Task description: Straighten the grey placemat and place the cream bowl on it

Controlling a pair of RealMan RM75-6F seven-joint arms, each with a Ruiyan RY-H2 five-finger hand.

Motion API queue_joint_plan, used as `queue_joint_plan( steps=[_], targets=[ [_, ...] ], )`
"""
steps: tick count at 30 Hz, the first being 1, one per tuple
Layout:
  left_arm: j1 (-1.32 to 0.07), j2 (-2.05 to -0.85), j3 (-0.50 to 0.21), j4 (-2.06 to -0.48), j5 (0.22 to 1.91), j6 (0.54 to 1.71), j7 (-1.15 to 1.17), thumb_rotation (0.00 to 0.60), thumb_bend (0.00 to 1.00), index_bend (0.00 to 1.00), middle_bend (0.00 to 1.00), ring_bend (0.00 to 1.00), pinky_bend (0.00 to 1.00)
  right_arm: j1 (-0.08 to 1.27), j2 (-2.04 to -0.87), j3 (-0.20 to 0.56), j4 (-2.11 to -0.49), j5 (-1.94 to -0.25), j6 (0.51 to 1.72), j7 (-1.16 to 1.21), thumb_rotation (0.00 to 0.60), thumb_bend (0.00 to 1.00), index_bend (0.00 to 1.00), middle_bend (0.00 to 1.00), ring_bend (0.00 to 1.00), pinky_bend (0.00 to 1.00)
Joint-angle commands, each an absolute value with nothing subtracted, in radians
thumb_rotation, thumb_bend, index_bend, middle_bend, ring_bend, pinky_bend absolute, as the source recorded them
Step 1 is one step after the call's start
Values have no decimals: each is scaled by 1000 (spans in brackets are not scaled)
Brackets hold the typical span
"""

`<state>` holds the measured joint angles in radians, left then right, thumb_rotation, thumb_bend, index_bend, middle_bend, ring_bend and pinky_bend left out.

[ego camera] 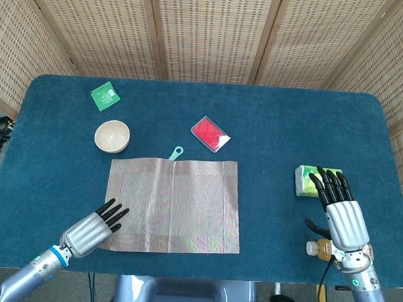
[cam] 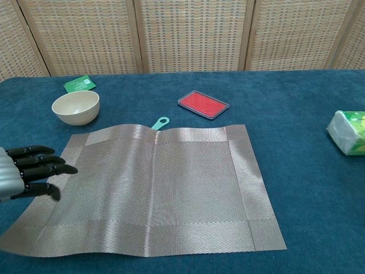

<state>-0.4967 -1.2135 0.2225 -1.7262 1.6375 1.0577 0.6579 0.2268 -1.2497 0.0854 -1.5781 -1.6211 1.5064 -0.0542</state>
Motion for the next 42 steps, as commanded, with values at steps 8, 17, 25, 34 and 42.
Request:
queue_joint_plan(
  steps=[8,17,25,34,42],
  targets=[
    [-501,-1115,71,-1756,1574,1194,360,600,0,0,0,0,0,227,-1247,87,-1582,-1620,1505,-53,600,0,36,0,0,0],
    [-626,-1300,-142,-1429,1269,1021,224,600,0,0,0,0,0,226,-1248,86,-1582,-1622,1504,-56,600,0,36,0,0,0],
    [-694,-1481,-155,-1108,1213,875,118,600,4,78,0,0,0,232,-1253,90,-1572,-1609,1487,-57,600,0,36,0,0,0],
    [-747,-1611,-155,-902,1230,799,51,600,94,226,0,0,0,235,-1257,93,-1563,-1596,1477,-55,600,0,36,0,0,0],
    [-788,-1674,-178,-801,1191,735,76,600,335,404,0,0,0,236,-1256,97,-1559,-1584,1470,-47,600,0,36,0,0,0]
  ],
)
